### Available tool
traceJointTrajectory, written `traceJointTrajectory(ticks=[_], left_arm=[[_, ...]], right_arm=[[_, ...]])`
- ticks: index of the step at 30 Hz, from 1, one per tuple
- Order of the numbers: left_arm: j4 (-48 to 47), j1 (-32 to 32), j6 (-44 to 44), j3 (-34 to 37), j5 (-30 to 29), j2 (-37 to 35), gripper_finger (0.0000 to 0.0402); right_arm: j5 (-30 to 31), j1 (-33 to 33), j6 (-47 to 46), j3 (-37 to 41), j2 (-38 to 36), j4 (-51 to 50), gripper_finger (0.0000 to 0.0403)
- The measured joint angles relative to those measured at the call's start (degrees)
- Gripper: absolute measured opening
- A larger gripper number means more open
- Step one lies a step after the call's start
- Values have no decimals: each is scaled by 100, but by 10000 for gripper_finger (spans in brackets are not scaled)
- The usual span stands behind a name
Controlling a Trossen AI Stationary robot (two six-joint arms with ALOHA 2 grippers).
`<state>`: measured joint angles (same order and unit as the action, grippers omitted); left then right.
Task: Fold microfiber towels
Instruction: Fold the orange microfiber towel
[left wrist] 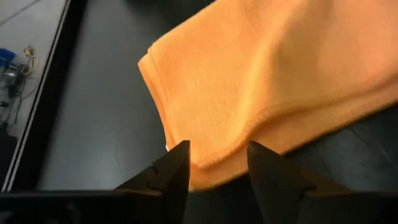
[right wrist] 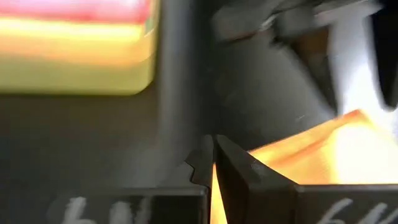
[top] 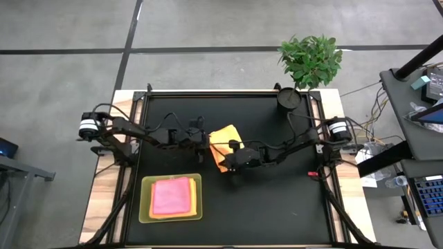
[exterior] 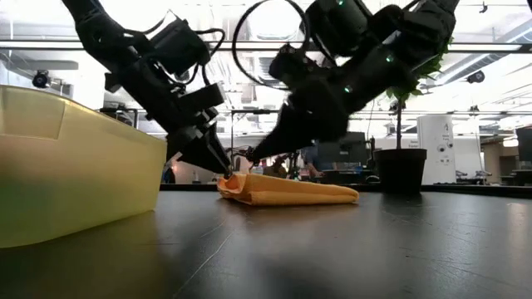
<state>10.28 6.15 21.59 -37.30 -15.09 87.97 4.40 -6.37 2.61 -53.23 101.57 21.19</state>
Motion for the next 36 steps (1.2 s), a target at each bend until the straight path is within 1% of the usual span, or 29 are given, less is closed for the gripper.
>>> traceJointTrajectory(ticks=[2,5,8,12,14,18,22,25,28,33,36], left_arm=[[-56,-11,1,-30,-71,-48,151],[55,-1,-8,-31,-317,-154,152],[366,95,-176,34,-342,-120,141],[764,215,-467,48,-346,177,119],[1080,248,-508,32,-346,420,108],[1370,270,-631,-37,-345,877,87],[1352,281,-633,-127,-360,1251,71],[1359,285,-635,-113,-580,1365,62],[1316,285,-632,-71,-833,1337,56],[1320,291,-592,-65,-950,1045,53],[1264,290,-584,-53,-956,795,53]], right_arm=[[289,26,4,-12,67,307,11],[378,101,29,-15,202,376,11],[369,151,19,-4,379,430,11],[256,181,-55,-14,595,594,11],[46,181,-69,-15,687,593,11],[-466,177,-154,-56,872,668,11],[-811,181,-452,-109,976,684,11],[-890,186,-578,-109,958,603,11],[-992,186,-575,-113,919,490,11],[-1042,183,-515,-145,851,338,11],[-871,171,-388,-169,690,76,11]])
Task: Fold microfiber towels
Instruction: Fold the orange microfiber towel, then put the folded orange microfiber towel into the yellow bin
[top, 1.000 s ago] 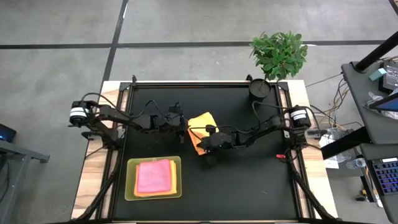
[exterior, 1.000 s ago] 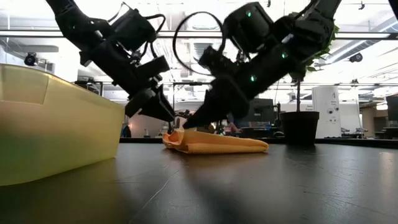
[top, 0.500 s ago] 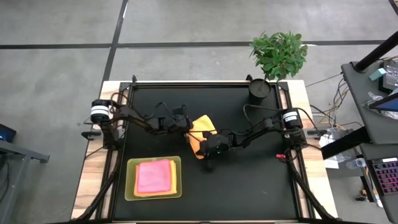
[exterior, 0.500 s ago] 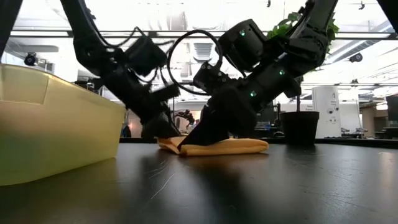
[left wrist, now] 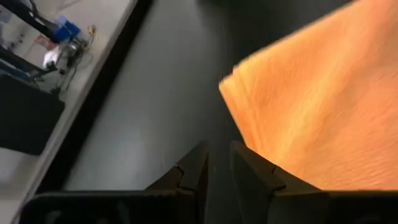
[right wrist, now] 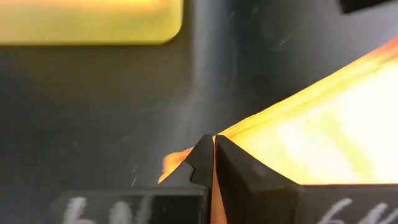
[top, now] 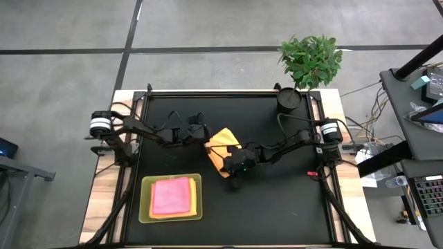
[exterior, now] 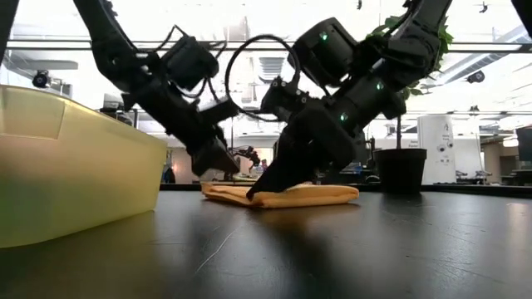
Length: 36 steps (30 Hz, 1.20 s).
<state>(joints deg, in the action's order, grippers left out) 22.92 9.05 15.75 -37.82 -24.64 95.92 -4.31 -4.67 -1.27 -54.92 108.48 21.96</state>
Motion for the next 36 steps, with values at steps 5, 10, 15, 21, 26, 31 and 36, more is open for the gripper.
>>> traceJointTrajectory(ticks=[5,10,15,21,26,31,36], left_arm=[[-327,-89,-38,38,11,-574,53],[-448,-314,-182,107,20,-1010,53],[-461,-546,-345,144,52,-1165,53],[-404,-778,-358,146,55,-1196,53],[-405,-867,-620,146,57,-1196,53],[-406,-880,-664,146,57,-1196,53],[-411,-880,-812,146,59,-1193,53]], right_arm=[[155,11,-21,0,-463,-435,11],[177,6,11,0,-915,-1086,11],[183,7,194,-9,-1351,-2070,11],[330,9,72,-4,-1692,-2936,28],[497,152,-629,-4,-1763,-3416,78],[635,167,-147,102,-1761,-3747,136],[1087,172,530,315,-1758,-3861,165]])
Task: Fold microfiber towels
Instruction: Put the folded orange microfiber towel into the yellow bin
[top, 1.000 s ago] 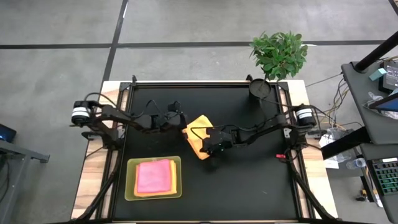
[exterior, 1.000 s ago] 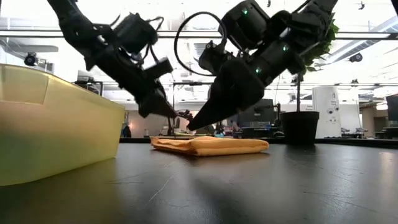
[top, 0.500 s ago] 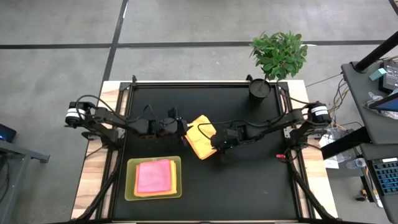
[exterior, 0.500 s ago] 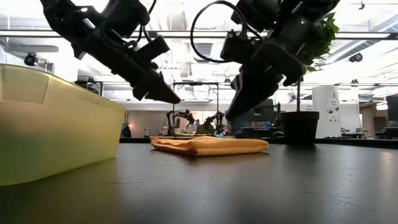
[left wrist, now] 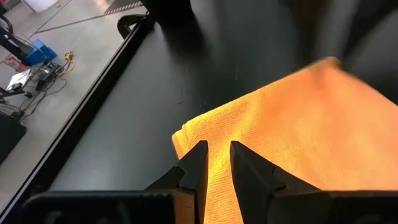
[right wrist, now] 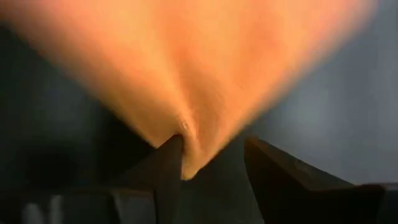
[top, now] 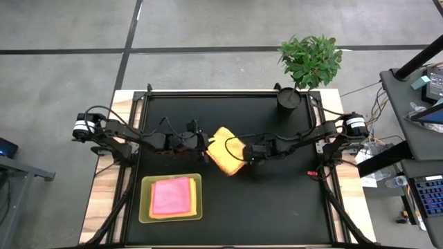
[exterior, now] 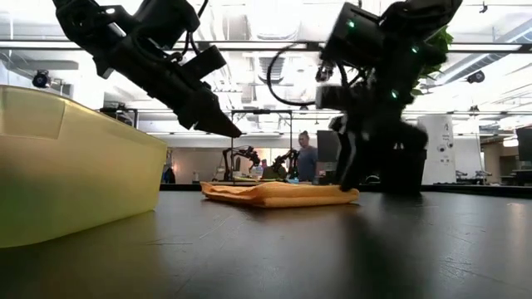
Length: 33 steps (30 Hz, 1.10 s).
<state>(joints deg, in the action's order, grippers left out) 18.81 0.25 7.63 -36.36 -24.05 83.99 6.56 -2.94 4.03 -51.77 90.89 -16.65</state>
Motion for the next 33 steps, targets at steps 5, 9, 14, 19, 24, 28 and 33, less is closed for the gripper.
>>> traceJointTrajectory(ticks=[5,9,14,19,24,28,33], left_arm=[[11,-7,10,-2,-1,4,53],[17,-4,-3,-2,0,4,53],[15,13,-484,-2,0,9,54],[17,18,-1502,-3,8,9,54],[-35,141,-3208,0,285,9,61],[-177,294,-4242,2,864,9,93],[-1070,354,-5421,7,1008,9,166]], right_arm=[[3701,80,494,34,-89,-541,159],[3479,45,381,-89,-519,-452,147],[1818,129,-1072,-89,-1014,-507,133],[979,297,-2297,-87,-1239,-678,145],[554,633,-3101,-80,-1192,-725,182],[497,955,-3408,-29,-1015,-732,214],[201,1144,-3446,77,-944,-709,248]])
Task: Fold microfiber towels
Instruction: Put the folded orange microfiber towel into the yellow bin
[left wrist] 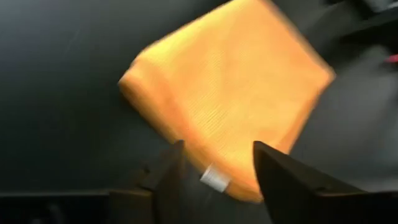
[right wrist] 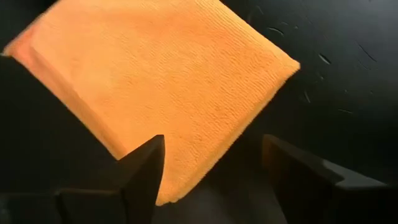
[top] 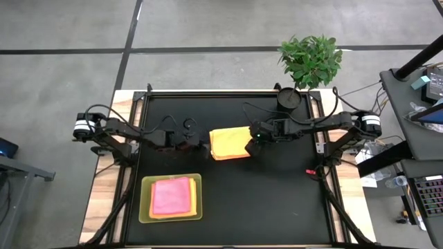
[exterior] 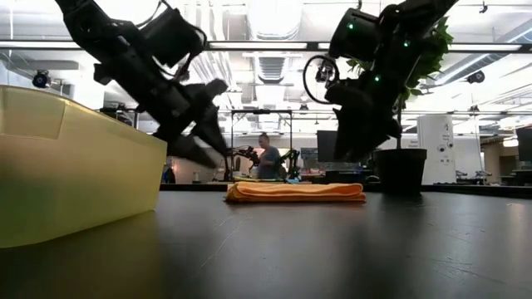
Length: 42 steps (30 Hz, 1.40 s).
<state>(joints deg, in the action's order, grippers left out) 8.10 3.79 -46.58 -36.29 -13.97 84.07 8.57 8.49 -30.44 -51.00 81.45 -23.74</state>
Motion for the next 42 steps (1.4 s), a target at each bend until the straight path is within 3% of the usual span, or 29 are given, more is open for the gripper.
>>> traceJointTrajectory(ticks=[5,9,19,35,42], left_arm=[[-210,109,-709,-2,-244,67,247],[174,246,-722,-44,-143,346,277],[852,291,-879,-265,178,1277,281],[1448,295,-1000,-348,153,1754,280],[1447,297,-1013,-399,155,1878,244]], right_arm=[[-1,61,2,145,0,79,271],[-3,57,-4,316,0,368,277],[-2,105,-299,689,7,984,276],[36,271,-683,1537,9,2413,275],[36,269,-900,1816,9,2868,267]])
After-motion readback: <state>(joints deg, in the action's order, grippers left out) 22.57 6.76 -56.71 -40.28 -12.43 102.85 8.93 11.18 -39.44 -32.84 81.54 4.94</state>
